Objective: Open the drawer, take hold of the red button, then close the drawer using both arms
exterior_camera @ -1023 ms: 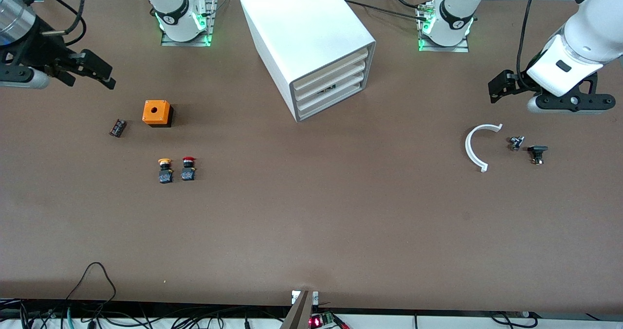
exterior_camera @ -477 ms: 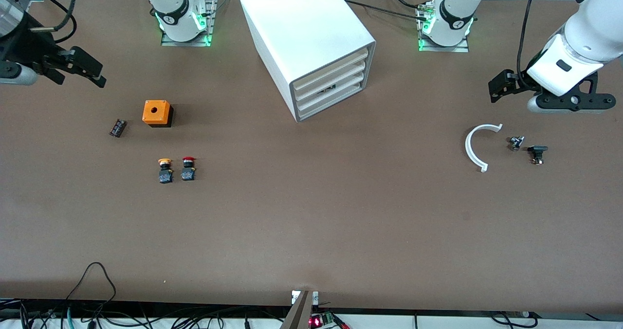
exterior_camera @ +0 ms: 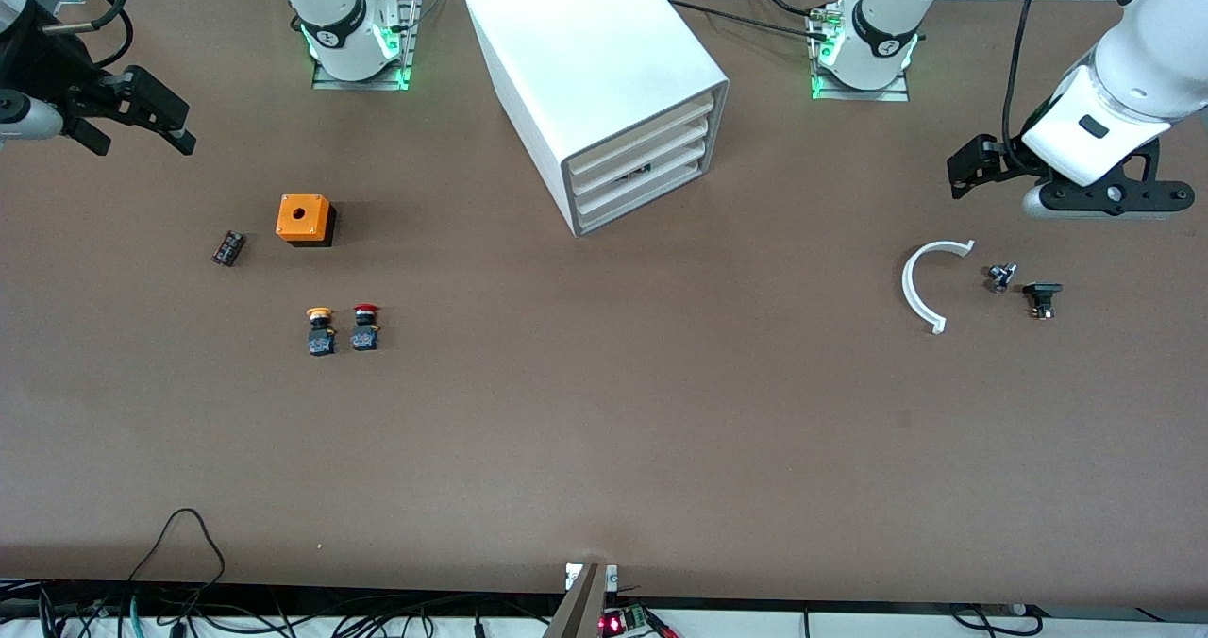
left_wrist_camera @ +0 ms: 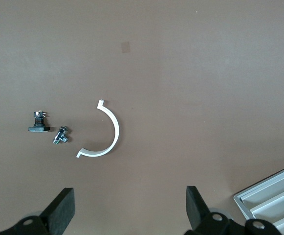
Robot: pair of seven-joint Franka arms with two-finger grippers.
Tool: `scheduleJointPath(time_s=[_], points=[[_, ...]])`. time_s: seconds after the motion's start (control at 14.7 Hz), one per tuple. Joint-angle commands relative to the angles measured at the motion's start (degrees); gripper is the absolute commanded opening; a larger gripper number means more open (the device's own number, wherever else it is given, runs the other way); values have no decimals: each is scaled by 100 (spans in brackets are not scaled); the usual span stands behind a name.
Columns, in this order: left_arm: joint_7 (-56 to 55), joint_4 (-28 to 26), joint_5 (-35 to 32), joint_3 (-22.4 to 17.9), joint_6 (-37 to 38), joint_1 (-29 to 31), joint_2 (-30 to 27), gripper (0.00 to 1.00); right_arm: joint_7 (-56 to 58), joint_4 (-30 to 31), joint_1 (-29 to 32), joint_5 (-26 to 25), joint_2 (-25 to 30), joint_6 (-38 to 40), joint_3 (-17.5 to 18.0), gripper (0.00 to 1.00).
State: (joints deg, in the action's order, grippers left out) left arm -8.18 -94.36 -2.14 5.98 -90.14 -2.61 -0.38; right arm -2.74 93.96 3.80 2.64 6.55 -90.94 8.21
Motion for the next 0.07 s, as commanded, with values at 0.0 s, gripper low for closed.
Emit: scheduleJointPath(time_s=[0.0], points=[[133, -30, 82, -79, 75, -55, -112, 100, 300, -150, 95, 9, -22, 129, 40, 100]])
